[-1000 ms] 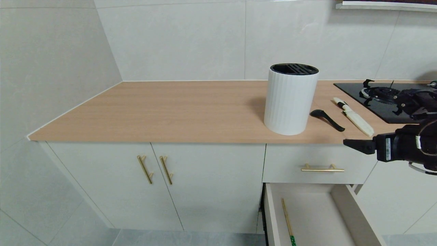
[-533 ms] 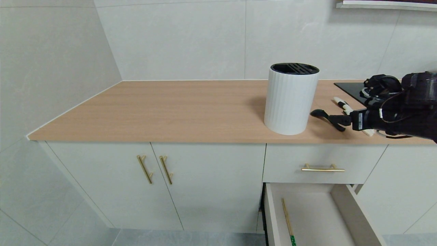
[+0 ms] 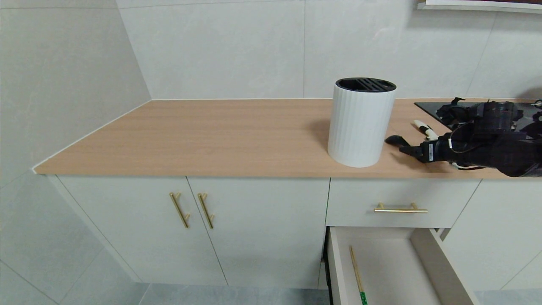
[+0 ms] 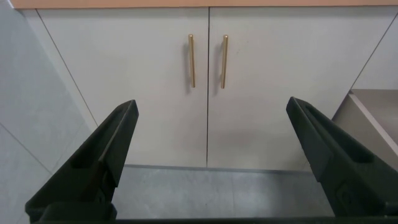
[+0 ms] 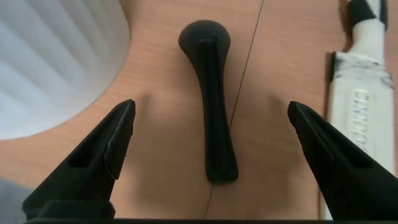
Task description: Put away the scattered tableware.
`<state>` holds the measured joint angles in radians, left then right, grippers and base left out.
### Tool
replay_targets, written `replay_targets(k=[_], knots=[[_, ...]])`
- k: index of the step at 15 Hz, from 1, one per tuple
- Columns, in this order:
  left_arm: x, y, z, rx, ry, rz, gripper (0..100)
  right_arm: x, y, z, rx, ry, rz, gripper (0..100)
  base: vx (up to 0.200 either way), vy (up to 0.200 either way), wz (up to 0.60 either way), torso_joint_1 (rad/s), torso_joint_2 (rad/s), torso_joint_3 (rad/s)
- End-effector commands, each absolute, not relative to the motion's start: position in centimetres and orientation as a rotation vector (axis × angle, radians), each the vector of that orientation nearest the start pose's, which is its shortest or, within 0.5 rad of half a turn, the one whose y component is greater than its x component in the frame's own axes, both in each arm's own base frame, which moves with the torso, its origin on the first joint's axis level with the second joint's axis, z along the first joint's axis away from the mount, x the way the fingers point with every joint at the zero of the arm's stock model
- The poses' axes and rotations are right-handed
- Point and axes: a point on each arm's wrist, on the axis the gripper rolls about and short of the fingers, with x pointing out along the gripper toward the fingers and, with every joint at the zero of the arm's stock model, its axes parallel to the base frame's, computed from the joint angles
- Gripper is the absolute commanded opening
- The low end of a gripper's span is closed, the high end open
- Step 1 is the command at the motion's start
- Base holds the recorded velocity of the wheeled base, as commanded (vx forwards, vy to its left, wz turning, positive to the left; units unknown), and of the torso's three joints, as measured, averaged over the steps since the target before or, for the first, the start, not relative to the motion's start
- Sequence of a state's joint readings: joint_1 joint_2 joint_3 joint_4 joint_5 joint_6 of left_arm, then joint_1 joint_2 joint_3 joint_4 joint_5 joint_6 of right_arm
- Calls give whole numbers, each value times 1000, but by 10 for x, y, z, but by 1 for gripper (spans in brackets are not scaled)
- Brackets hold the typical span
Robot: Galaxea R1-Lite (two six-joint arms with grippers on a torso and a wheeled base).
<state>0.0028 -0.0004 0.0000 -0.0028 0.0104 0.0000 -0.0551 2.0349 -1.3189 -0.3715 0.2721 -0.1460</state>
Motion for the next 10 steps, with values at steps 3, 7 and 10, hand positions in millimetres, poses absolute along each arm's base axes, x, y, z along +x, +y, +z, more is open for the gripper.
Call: replay_targets(k=[3,7,10], knots=[[-23,0,76,0,-3,14,100,418,-17,165,-85,348,234,100,0,0,0,0,0,0],[-23,0,76,0,-3,14,100,422,-17,159,-88,361,213,100,0,0,0,0,0,0],[-23,0,76,0,-3,14,100,422,-15,160,-87,359,219,0,0,0,0,0,0,0]])
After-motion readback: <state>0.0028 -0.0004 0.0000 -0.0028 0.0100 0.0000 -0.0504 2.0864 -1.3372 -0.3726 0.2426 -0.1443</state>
